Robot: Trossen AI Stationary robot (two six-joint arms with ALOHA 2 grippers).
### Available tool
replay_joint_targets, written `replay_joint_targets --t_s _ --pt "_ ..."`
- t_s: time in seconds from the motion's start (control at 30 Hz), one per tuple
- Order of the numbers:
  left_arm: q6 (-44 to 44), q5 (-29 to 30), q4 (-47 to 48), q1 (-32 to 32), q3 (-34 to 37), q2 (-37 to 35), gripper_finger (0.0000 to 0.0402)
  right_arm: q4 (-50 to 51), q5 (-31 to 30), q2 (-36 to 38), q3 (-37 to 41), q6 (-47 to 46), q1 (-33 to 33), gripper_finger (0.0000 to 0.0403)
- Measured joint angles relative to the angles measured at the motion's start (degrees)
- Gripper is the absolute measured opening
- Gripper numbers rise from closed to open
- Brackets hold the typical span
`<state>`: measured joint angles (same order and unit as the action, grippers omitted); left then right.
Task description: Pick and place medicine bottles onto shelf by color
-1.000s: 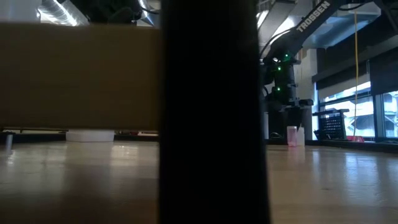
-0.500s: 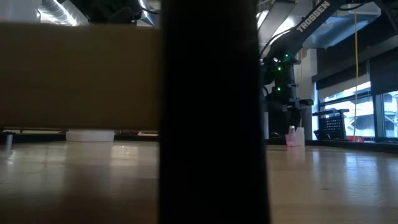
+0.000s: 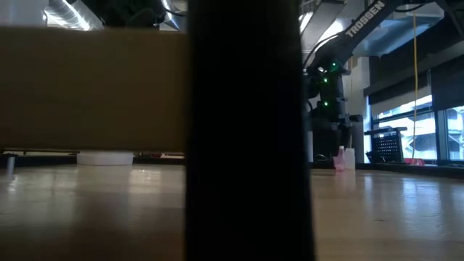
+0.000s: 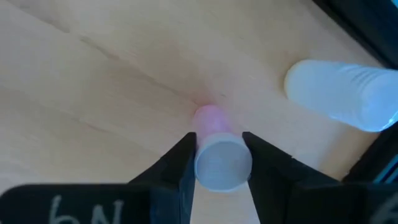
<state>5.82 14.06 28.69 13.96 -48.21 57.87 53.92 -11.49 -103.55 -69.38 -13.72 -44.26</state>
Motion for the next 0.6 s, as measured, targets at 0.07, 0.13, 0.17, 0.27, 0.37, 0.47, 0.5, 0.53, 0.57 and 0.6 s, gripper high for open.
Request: replay_joint_targets --t_s 0.07,0.13,0.17,0.27,0.37,0.47,0.5,0.53,0.57,0.6 --pt "-0.02 0.00 0.00 0.00 0.00 0.00 0.0295 0.71 0.22 0.00 -0.26 0.77 0.86 0.0114" --pt "-0.01 0.00 0.00 0.01 0.00 0.00 0.0295 1.87 0.61 0.00 -1.32 0.97 2.12 0.0113" --pt "-0.01 0.00 -0.02 0.01 0.00 0.00 0.0295 2.45 0.60 0.00 -2.13 1.27 2.90 0.0113" --pt "-0.01 0.00 0.00 0.00 0.00 0.00 0.0295 5.01 0.60 0.00 -5.50 2.20 5.28 0.0118" --pt "0.00 0.00 0.00 0.00 0.00 0.00 0.0295 7.25 0.62 0.04 -9.76 2.67 8.21 0.0118" --pt "-0.01 -0.01 -0.02 0.00 0.00 0.00 0.0295 9.06 1.07 0.04 -14.45 4.37 11.75 0.0116" --pt "-0.02 0.00 0.00 0.00 0.00 0.00 0.0295 9.44 1.09 0.04 -15.97 5.03 12.97 0.0116" --pt "-0.01 -0.01 0.00 0.01 0.00 0.00 0.0295 9.75 1.10 0.04 -17.51 5.47 14.30 0.0116" --pt "-0.01 0.00 -0.02 0.00 0.00 0.00 0.0295 9.85 1.09 0.04 -19.03 6.14 15.67 0.0117" --pt "-0.02 -0.02 -0.01 0.01 0.00 0.00 0.0295 9.94 1.11 0.04 -20.47 6.80 17.01 0.0118"
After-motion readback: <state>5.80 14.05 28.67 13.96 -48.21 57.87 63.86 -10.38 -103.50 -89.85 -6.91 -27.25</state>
